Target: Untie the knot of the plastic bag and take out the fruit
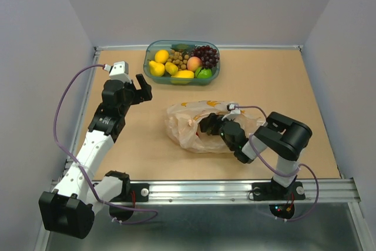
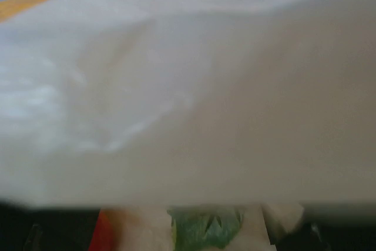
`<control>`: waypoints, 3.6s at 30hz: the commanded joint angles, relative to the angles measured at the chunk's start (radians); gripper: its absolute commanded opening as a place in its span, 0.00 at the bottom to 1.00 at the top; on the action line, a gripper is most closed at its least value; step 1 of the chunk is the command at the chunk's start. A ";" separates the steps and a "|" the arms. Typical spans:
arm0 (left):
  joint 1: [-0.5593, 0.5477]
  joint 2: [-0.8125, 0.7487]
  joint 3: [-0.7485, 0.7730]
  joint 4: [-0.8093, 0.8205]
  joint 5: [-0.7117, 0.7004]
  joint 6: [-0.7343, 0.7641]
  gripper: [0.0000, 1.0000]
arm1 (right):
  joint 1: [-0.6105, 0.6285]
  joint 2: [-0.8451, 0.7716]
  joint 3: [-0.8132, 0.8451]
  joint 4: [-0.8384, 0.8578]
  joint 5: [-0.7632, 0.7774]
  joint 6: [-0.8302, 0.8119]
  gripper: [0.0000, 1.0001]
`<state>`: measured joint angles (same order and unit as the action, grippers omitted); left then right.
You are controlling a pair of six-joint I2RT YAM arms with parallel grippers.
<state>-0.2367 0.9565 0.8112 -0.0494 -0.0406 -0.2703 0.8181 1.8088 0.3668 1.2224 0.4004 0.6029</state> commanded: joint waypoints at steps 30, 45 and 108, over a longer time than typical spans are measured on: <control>-0.108 0.050 -0.010 0.033 0.013 0.068 0.98 | 0.010 -0.244 -0.080 -0.122 -0.248 -0.107 0.01; -0.108 0.048 -0.009 0.023 -0.008 0.066 0.98 | 0.012 -0.689 0.179 -1.121 -0.485 -0.247 0.00; -0.252 -0.021 -0.004 -0.007 -0.028 0.040 0.98 | -0.238 -0.210 1.123 -1.374 -0.296 -0.427 1.00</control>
<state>-0.3954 0.9836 0.8089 -0.0589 0.0074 -0.2195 0.5770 1.7897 1.6310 -0.1959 0.1261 0.1577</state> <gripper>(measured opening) 0.985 0.998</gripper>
